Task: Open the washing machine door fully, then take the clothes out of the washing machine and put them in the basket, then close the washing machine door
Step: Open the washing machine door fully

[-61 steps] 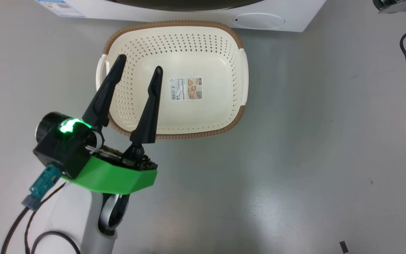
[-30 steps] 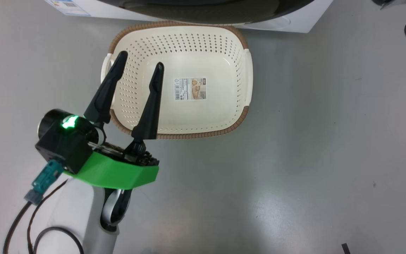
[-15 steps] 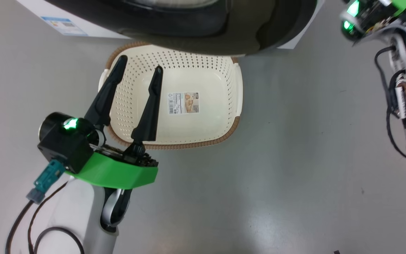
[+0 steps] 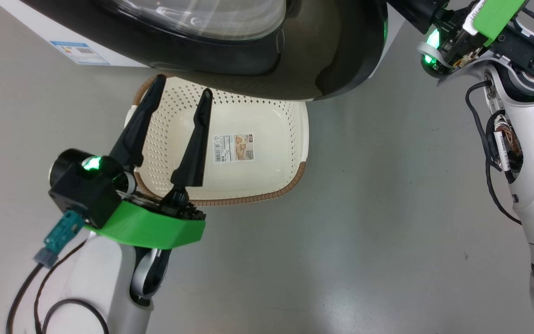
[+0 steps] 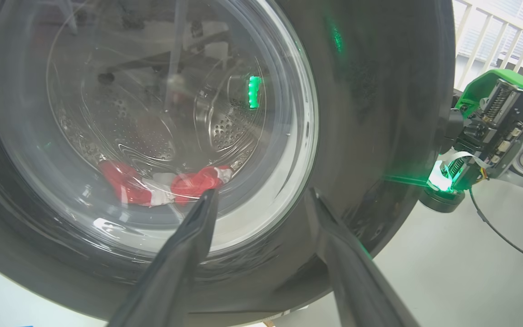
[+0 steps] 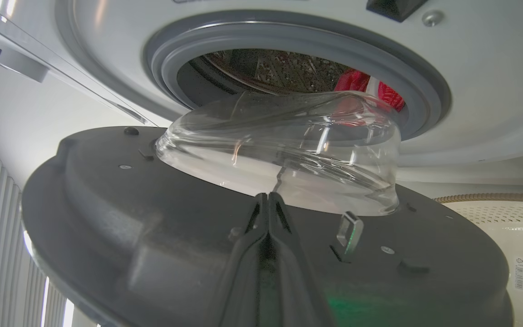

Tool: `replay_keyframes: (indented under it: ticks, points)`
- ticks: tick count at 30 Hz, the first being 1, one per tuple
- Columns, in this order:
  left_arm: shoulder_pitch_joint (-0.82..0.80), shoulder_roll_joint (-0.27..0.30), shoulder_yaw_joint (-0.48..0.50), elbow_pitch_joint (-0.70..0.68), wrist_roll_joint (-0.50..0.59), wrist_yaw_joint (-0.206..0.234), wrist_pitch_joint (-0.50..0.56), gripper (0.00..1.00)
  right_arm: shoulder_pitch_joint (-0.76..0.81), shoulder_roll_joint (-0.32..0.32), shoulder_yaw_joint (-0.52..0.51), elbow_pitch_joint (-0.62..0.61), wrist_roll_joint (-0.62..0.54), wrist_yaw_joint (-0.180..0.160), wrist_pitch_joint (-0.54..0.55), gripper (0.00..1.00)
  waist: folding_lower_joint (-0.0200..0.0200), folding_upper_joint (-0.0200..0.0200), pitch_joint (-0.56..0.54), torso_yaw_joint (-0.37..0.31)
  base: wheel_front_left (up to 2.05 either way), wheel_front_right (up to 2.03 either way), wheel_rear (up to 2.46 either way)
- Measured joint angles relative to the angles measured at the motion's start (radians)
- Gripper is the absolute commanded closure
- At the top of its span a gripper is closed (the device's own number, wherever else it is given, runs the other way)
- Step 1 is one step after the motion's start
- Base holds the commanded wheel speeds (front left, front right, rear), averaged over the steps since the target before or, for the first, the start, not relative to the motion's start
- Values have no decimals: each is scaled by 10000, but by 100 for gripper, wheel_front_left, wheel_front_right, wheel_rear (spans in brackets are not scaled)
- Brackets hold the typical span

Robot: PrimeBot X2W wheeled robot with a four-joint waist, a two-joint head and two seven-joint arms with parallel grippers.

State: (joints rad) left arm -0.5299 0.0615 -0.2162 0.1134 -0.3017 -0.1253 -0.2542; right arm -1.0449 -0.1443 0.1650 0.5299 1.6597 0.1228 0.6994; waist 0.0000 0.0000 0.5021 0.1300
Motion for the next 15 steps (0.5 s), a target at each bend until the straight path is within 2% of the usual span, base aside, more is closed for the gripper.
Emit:
replay_keyframes:
  ticks: [6,8,10,15]
  points:
    - [-1,98,-6,-12,-2,0,0,0,-1,98,-186,-125,-493,0,-665,100,0,0,173,-6,0,0,0]
    - [-3,98,-6,-12,-2,0,0,0,1,115,-249,-196,-725,0,-1143,56,0,0,229,-7,0,0,0]
    - [-4,96,0,-12,-2,0,0,0,22,132,-318,-259,-1030,0,-1716,0,0,0,252,-4,0,0,0]
    - [-7,86,48,-21,-21,0,2,0,575,0,-330,-1024,-1912,0,-3179,0,0,0,249,-8,0,0,0]
